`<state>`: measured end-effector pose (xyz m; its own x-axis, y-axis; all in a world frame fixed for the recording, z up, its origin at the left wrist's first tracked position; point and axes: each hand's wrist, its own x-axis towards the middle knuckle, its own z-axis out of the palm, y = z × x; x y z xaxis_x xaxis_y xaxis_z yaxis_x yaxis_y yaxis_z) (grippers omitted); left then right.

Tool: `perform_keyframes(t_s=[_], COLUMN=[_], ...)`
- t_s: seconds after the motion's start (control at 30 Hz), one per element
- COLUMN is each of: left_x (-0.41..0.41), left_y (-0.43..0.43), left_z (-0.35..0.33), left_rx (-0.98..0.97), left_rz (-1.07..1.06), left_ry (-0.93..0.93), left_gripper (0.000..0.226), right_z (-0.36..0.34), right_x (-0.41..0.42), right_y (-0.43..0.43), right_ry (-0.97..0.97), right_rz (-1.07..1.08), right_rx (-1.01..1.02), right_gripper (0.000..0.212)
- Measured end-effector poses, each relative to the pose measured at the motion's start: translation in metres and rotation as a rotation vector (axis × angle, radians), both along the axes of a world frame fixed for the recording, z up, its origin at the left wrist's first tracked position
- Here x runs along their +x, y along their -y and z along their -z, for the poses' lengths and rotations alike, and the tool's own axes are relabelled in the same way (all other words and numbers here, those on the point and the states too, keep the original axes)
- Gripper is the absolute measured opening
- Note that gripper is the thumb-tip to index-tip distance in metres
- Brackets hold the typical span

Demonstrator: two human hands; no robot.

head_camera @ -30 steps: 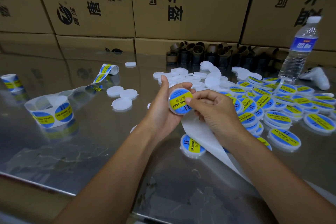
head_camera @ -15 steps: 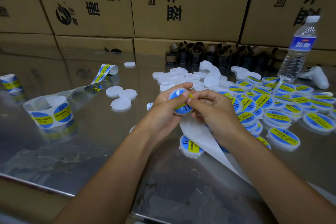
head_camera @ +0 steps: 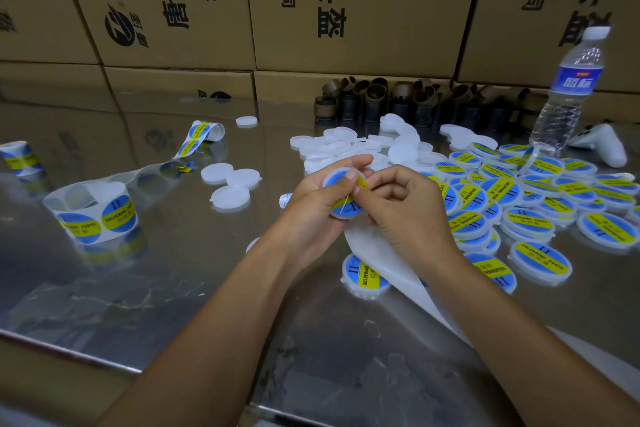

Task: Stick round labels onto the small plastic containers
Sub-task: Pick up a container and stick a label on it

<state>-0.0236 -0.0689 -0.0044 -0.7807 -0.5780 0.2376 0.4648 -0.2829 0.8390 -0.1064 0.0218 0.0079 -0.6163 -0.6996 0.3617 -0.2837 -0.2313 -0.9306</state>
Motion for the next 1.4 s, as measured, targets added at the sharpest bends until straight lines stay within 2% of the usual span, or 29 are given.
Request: perform_keyframes(t_s=[0.4,0.53,0.63,0.73,0.83,1.03,1.23,1.4], left_x=[0.001,0.0,0.0,0.002,0.003,0.002,0.004,0.004], left_y=[-0.005,-0.005,-0.004,-0.003,-0.002,-0.003,-0.003,-0.004], left_z=[-0.003,-0.002,-0.004,-0.005,-0.006,-0.003,-0.002,-0.005], left_rx=[0.004,0.019,0.065,0.067,0.045,-0.007,-0.155,-0.138], left_rz=[0.083,0.088,0.094,0.111,0.106,0.064,-0.072,-0.133], left_ry=[-0.023,-0.016,-0.042,-0.032,-0.018,0.01,0.153,0.122], left_gripper=[0.032,0.033,0.031,0.032,0.034,0.032,0.021,0.018], right_z=[0.009,0.01,0.008,0.003,0.0,-0.001,-0.003,-0.001], right_x=[-0.003,-0.005,-0.005,-0.004,-0.002,-0.004,-0.008,-0.004], right_y=[0.005,0.004,0.004,0.002,0.0,0.001,-0.001,-0.001], right_ry=[-0.332,-0.425,-0.329,-0.169,-0.08,-0.076,-0.032,-0.152], right_rz=[0.134,0.171,0.164,0.03,-0.106,-0.091,0.043,-0.001], right_rx=[0.059,0.136,0.146,0.071,0.018,0.047,-0.008,0.03], right_gripper=[0.03,0.034,0.032,0.02,0.02,0.023,0.019,0.02])
